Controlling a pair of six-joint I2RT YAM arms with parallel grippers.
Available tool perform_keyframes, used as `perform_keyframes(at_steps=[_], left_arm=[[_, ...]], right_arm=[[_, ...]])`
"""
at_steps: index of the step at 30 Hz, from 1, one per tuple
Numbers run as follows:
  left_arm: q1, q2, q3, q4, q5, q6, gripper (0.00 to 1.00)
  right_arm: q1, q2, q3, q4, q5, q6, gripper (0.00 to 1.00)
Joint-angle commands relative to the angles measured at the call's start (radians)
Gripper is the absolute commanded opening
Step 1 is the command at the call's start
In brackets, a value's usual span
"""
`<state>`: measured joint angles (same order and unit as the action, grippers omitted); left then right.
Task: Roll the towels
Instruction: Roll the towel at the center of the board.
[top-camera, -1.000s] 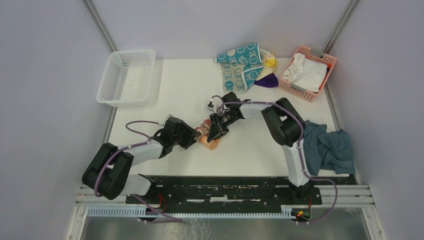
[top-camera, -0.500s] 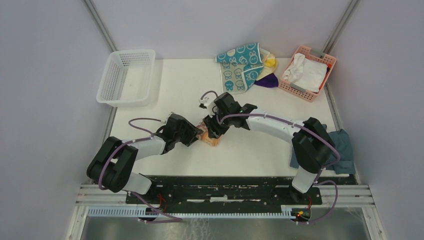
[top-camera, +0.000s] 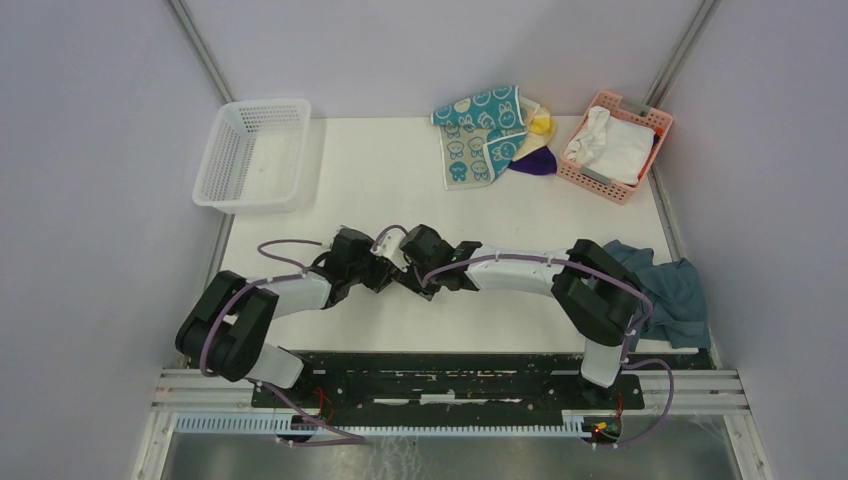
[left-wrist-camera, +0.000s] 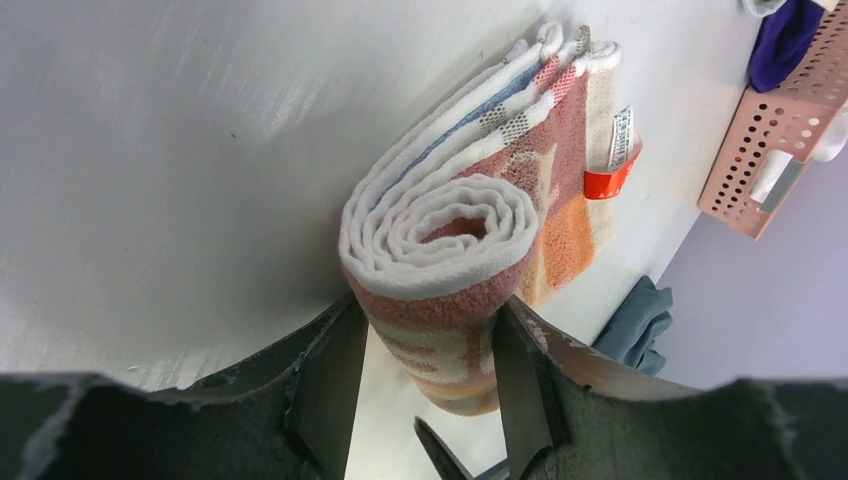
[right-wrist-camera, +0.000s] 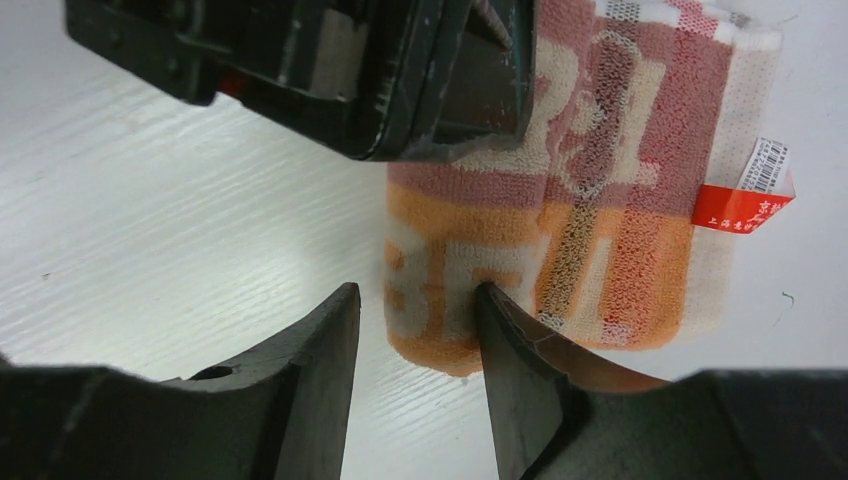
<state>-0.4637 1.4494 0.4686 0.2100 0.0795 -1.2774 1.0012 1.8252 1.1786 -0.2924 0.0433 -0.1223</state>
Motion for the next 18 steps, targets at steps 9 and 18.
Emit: perform_keyframes(at_steps=[9, 18], left_arm=[[0.047, 0.071, -0.079, -0.054, 0.038, -0.023, 0.57], [0.110, -0.021, -0.099, -0.091, 0.038, 0.013, 0.60]], right_arm=[[-0.001, 0.157, -0.005, 0.091, 0.084, -0.094, 0.54], [-0.061, 0.208, 0.088, -0.107, -0.101, -0.088, 0.31]])
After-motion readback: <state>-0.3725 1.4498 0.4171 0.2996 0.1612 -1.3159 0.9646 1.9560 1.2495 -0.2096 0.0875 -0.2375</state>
